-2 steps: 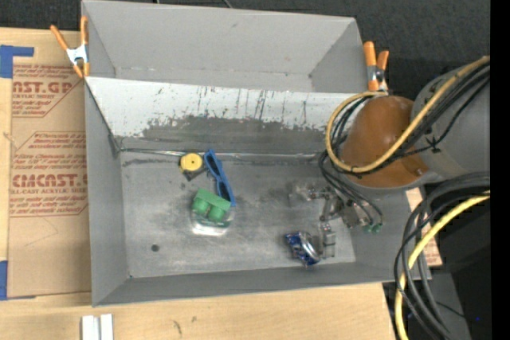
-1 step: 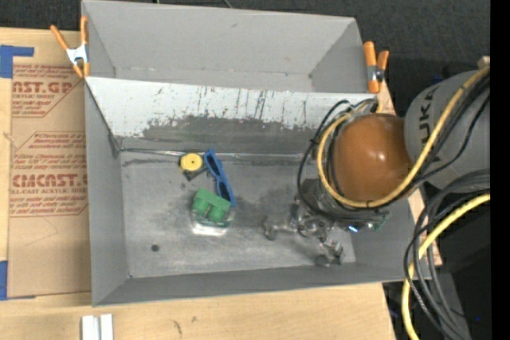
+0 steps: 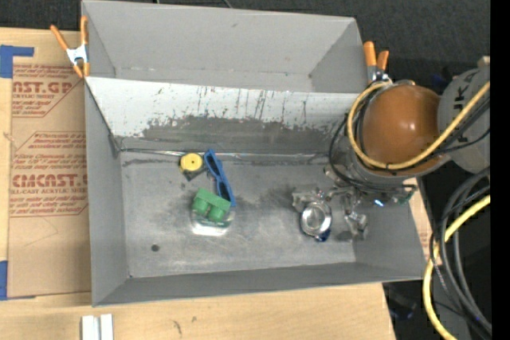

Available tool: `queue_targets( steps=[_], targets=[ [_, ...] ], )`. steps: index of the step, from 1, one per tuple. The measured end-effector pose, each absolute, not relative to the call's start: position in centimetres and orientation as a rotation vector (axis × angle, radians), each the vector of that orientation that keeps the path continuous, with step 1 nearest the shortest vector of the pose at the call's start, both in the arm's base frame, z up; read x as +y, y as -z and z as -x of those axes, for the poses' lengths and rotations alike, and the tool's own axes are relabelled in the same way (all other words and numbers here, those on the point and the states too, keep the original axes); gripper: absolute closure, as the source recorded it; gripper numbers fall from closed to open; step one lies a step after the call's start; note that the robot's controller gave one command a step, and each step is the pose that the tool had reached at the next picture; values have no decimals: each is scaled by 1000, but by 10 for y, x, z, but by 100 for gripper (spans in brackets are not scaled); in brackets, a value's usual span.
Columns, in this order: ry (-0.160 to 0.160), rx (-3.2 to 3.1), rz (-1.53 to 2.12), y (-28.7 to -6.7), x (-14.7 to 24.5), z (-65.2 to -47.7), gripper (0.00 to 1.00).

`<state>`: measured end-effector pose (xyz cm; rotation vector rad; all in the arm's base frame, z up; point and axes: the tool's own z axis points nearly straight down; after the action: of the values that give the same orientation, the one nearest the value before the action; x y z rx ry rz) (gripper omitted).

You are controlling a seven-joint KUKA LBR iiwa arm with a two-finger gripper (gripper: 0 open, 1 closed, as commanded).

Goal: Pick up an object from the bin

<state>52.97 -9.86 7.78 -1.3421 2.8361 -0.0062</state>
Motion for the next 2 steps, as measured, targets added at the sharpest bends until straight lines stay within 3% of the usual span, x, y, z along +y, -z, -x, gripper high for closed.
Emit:
queue_targets(
  steps=[1,2],
  targets=[
    [-3,2833,1352,-77,-94,-528,100],
    [8,2808,1391,-192,-103,-530,100]
  ],
)
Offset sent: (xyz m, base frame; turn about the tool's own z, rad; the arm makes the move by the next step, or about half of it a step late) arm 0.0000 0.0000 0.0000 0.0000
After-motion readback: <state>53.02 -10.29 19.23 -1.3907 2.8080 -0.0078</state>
